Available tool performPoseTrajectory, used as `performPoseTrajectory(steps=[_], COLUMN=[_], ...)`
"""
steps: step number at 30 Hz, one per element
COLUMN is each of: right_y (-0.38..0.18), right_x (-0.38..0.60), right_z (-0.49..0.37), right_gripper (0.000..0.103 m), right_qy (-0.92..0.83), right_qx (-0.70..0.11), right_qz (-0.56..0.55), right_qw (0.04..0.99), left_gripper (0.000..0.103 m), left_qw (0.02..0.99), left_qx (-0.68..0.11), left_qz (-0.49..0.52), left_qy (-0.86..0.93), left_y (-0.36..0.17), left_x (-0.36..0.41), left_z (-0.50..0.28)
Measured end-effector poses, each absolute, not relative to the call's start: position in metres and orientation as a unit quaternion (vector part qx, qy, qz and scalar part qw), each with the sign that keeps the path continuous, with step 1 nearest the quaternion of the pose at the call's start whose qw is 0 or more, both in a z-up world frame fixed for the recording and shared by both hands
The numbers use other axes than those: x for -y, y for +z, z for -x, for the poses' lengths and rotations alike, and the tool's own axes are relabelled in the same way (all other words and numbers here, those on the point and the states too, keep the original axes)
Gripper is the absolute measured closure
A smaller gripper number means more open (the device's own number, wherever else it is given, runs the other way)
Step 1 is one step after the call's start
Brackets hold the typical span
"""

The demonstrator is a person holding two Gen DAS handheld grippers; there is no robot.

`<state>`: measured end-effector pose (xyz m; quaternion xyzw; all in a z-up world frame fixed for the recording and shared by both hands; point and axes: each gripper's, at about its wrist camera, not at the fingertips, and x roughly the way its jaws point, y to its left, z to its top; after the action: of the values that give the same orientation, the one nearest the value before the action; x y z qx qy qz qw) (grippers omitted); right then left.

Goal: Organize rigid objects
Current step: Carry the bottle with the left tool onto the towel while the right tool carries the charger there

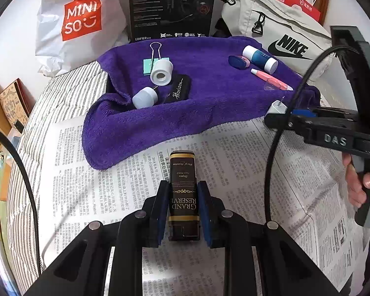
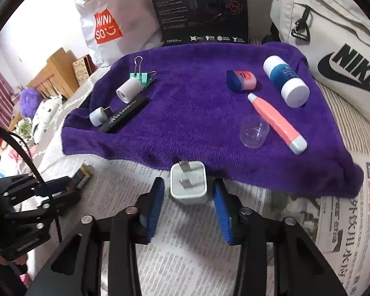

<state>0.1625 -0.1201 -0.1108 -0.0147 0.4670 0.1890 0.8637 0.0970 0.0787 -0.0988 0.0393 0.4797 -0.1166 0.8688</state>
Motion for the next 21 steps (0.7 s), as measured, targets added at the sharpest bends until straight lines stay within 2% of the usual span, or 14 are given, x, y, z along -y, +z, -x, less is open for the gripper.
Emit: performPoseTrajectory(steps=[1, 13, 21], right_y=[-0.111, -0.111, -0.1], right_x=[0.119, 0.11, 0.135], right_z=[-0.163, -0.159, -0.145], right_gripper=[0.075, 0.076, 0.076], right_qy=[0.188, 0.182, 0.179], right_qx=[-0.466, -0.461, -0.47], right_qz=[0.021, 0.058, 0.037], right_qw=[0.864, 0.866, 0.864], left_gripper=[0.08, 0.08, 0.08], left_qw=[0.869, 0.873, 0.872], left_qx=[-0.479, -0.473, -0.473], left_qz=[-0.04, -0.04, -0.019], left_qy=[-0.117, -0.113, -0.122], left_y=[-0.099, -0.099, -0.096], left_x=[-0.079, -0.077, -0.086], left_z=[-0.096, -0.095, -0.093])
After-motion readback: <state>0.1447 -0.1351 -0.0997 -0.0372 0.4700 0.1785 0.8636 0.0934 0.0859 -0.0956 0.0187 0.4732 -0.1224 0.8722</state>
